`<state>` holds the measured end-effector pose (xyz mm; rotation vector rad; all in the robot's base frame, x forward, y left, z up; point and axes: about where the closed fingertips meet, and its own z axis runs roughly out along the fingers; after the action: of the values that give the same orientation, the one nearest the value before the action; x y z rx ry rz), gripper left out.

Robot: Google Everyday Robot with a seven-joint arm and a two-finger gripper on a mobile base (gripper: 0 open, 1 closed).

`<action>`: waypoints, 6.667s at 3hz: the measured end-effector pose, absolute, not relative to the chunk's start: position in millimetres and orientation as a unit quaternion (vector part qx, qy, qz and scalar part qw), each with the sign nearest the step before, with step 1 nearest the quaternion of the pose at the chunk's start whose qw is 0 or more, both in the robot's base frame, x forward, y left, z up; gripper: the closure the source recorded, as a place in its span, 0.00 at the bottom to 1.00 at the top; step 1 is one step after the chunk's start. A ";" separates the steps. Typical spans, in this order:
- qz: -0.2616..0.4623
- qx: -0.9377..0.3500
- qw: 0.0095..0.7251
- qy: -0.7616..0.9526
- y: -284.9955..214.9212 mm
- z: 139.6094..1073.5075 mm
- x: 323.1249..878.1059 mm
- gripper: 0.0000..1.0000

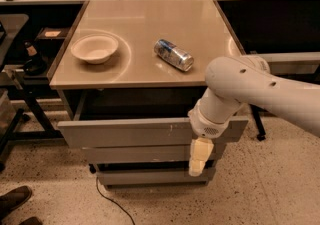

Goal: Open top drawer

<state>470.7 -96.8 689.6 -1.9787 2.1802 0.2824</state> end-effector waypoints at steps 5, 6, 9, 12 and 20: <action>0.101 -0.664 0.061 0.738 -87.4 637.4 490.8 0.00; 0.101 -0.664 0.061 0.738 -87.4 639.5 490.7 0.00; 0.118 -0.628 0.025 0.768 -126.8 668.2 425.9 0.00; 0.130 -0.579 0.009 0.805 -176.1 696.9 369.7 0.00; 0.169 -0.614 -0.052 0.769 -151.2 660.1 388.5 0.00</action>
Offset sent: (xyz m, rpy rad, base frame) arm 0.0443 0.0252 -0.0449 0.0114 -0.0164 0.0175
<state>388.5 -151.2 660.1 -1.9944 2.4999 0.5489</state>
